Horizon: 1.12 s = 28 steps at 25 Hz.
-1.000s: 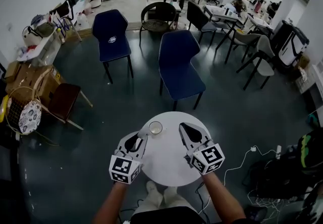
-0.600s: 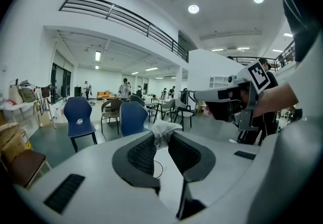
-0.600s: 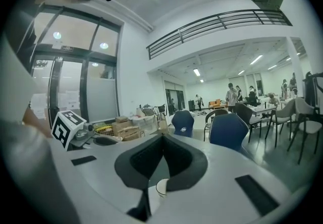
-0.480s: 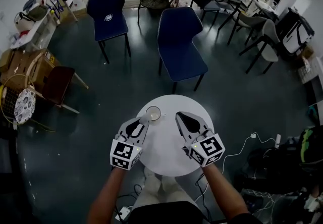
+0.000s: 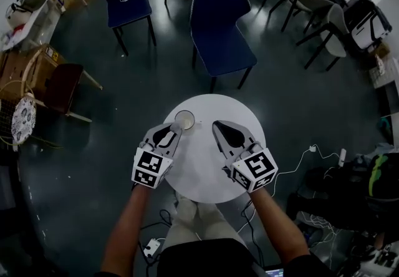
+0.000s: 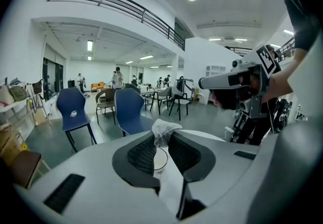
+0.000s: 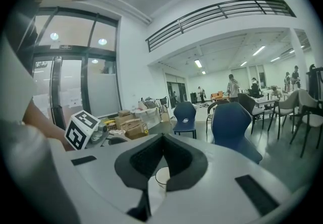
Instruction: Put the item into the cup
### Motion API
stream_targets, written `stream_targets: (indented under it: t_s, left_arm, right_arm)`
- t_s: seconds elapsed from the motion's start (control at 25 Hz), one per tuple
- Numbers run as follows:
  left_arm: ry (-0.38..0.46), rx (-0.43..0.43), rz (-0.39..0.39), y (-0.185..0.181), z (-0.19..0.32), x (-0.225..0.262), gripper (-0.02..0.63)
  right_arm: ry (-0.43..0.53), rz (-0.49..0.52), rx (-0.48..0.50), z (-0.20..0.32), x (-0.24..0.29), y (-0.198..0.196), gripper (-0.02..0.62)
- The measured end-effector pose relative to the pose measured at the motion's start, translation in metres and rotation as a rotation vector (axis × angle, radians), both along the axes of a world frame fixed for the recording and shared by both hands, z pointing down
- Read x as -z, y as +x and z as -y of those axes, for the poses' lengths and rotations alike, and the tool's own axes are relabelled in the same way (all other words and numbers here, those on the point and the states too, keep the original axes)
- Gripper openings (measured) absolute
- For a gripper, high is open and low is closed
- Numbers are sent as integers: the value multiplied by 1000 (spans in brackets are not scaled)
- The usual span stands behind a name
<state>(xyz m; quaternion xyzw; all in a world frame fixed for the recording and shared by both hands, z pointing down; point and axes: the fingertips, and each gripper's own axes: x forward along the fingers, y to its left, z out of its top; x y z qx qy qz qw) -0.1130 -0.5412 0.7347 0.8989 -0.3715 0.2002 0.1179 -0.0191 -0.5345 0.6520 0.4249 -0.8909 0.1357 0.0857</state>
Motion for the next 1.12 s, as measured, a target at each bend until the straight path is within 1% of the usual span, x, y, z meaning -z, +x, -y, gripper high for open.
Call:
stream_targets:
  t_s: [0.16, 0.24, 0.52, 0.68, 0.84, 1.12]
  left_arm:
    - [-19, -50, 39, 10, 7, -28, 84]
    - [-27, -60, 66, 14, 13, -43, 84]
    - [-75, -45, 129, 18, 40, -82, 84]
    - [-81, -44, 146, 24, 53, -100, 84]
    - [-96, -28, 145, 33, 63, -117, 84]
    - [-107, -5, 167, 46, 72, -138, 84]
  right_arm:
    - [-19, -13, 15, 1, -24, -4, 17]
    - [-25, -23, 27, 2, -34, -6, 17]
    - [-60, -10, 36, 13, -54, -8, 17]
    - [-80, -1, 27, 17, -71, -1, 17]
    - [-97, -6, 19, 22, -86, 13, 17]
    - [-109, 12, -2, 31, -99, 30, 17]
